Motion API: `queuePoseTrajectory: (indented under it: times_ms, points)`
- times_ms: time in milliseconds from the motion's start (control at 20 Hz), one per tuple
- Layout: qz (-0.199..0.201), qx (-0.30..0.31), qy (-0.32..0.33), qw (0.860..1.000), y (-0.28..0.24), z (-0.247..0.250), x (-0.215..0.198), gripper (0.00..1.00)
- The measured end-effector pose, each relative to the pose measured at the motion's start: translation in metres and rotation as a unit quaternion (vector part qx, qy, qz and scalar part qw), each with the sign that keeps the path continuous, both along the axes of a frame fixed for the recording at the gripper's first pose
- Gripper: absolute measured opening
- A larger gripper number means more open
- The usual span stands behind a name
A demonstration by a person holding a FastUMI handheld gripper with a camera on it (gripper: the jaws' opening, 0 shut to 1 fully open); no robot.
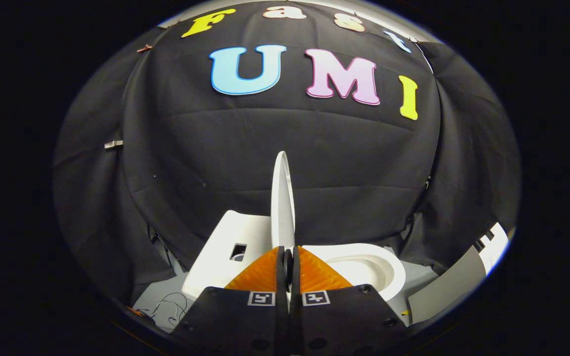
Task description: Open the toilet lid.
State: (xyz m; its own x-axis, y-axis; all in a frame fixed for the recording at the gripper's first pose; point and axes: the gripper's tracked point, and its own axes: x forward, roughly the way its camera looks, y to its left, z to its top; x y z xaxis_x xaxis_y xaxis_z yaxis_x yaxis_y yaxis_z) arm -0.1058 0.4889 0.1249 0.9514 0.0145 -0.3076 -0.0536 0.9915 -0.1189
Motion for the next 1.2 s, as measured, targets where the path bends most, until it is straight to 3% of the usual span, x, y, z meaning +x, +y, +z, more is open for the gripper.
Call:
queuePoseTrajectory:
  times_ms: [300, 750, 900, 950, 1050, 1150, 1200]
  points:
    - [0.018, -0.044, -0.015, 0.999, 0.041, -0.012, -0.002, 0.05]
    - [0.017, -0.061, -0.022, 0.998, 0.059, -0.02, -0.001, 0.08]
    - [0.025, -0.042, -0.015, 0.999, 0.063, -0.022, -0.003, 0.1]
    - [0.041, -0.032, -0.01, 0.999, 0.069, -0.025, -0.002, 0.14]
    - [0.079, -0.015, -0.001, 0.997, 0.081, -0.022, -0.002, 0.57]
    - [0.063, -0.029, -0.018, 0.997, 0.066, -0.014, 0.001, 0.99]
    - [0.055, -0.035, -0.027, 0.998, 0.059, -0.009, 0.002, 0.99]
